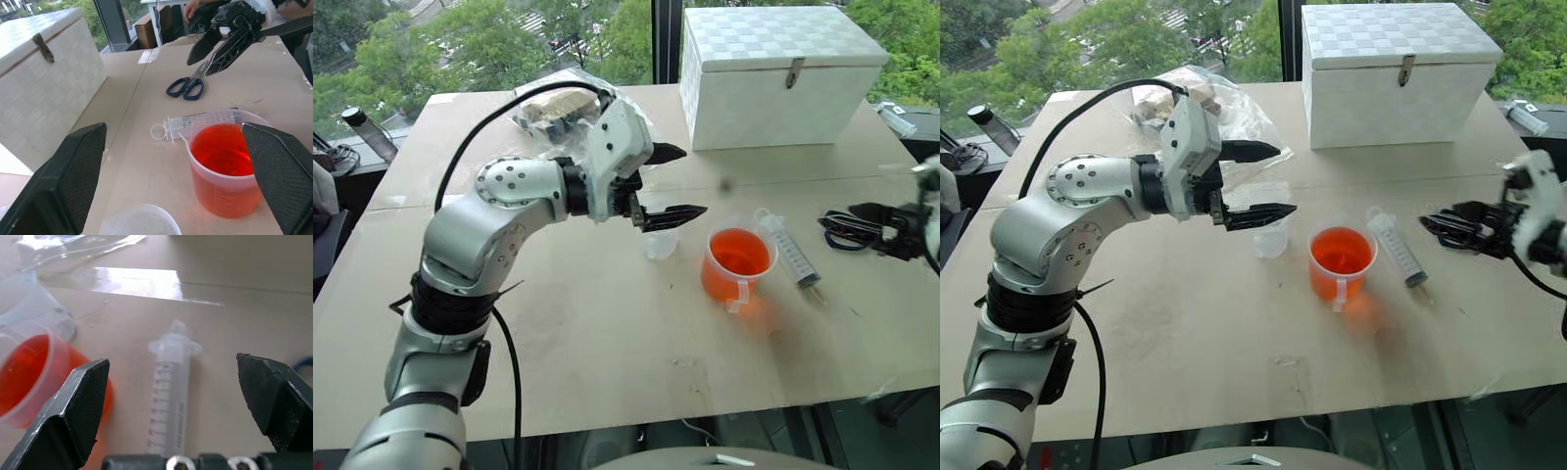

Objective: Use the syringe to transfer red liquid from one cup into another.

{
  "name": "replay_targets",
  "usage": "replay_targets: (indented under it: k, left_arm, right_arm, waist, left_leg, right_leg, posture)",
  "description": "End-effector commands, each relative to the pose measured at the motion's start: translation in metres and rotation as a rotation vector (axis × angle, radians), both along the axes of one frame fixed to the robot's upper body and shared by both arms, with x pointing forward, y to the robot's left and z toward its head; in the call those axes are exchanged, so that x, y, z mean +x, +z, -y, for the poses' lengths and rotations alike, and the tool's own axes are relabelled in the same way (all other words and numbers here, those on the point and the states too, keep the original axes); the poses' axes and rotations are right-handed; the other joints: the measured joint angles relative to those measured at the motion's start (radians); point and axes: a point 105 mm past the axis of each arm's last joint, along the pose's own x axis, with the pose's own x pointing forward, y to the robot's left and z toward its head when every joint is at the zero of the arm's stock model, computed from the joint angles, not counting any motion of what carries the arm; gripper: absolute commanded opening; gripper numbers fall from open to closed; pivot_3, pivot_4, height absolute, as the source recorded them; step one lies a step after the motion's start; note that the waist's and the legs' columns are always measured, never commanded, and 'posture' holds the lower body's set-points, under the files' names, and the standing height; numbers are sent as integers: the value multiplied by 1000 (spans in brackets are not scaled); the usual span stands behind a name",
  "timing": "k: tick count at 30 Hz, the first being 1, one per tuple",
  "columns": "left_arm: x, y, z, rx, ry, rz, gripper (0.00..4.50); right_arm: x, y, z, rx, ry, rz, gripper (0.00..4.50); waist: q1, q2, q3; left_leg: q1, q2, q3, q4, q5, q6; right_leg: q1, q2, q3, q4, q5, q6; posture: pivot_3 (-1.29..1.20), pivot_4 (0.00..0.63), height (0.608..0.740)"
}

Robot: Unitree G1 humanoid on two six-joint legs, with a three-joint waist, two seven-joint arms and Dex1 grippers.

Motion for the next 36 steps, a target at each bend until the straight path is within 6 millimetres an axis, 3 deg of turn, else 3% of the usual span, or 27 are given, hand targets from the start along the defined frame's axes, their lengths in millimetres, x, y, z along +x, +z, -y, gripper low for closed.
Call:
replay_targets:
  k: [1, 3, 6, 11, 13, 20, 32, 35, 36]
  left_arm:
    - [0, 18, -11, -6, 23, 76, 4500]
    - [1, 18, -15, 1, 32, 84, 4500]
    - [3, 25, -22, -23, 60, 114, 4500]
    - [-2, 23, -20, -31, 57, 118, 4500]
    - [-6, 22, -18, -42, 54, 116, 4500]
    - [-16, 24, -16, -67, 21, 110, 4500]
    - [-26, 6, -25, 21, -9, -53, 4500]
    - [-24, -2, -29, 74, 33, -112, 4500]
    - [-24, -3, -29, 85, 37, -124, 4500]
  right_arm:
    - [-6, -8, -20, -188, 112, -121, 4445]
    - [4, -13, -16, -263, 89, -182, 4445]
    - [37, -13, -3, -302, -59, -253, 4445]
    - [53, -10, -15, -293, -84, -360, 4445]
    - [60, -19, -18, -331, -113, -405, 4445]
    - [64, -40, -15, -390, -192, -555, 4445]
    - [72, -51, -33, -393, -214, -622, 4445]
    - [74, -51, -33, -394, -212, -615, 3709]
    - [74, -51, -33, -394, -214, -615, 3232]
  waist:
    - [6, 0, 0]
    - [10, -3, 2]
    - [10, -6, 5]
    - [16, -7, 7]
    - [16, -7, 7]
    - [16, -7, 7]
    - [-8, -7, 7]
    - [-9, -7, 7]
    - [-9, -7, 7]
  left_leg:
    - [-1, 0, 0, 0, 0, 0]
    - [-2, -1, 0, 0, 0, 0]
    - [-4, -1, 0, -1, 0, 0]
    - [-4, -3, 1, -2, 0, 0]
    - [-5, -2, 0, -3, 0, 0]
    - [-8, -3, 0, -1, 0, 0]
    - [-7, -3, 0, -1, 0, 0]
    - [-7, -3, 0, -1, 0, 0]
    - [-6, -3, 0, -1, 0, 0]
  right_leg:
    - [-1, 0, 0, -1, 0, 0]
    - [-2, -2, 0, -1, 0, 0]
    - [-4, -3, 0, -1, 0, 0]
    - [-6, -4, 0, -1, 0, 0]
    - [-6, -4, -1, -1, 0, 0]
    - [-7, -5, -2, -1, 0, 0]
    - [-7, -5, -2, 1, 0, 0]
    - [-7, -5, -2, 1, 0, 0]
    - [-7, -5, -2, 1, 0, 0]
  posture:
    - [0, 150, 740]
    - [0, 150, 740]
    - [0, 150, 740]
    - [0, 150, 740]
    - [0, 150, 740]
    - [0, 150, 740]
    - [0, 150, 740]
    - [0, 150, 740]
    - [0, 150, 740]
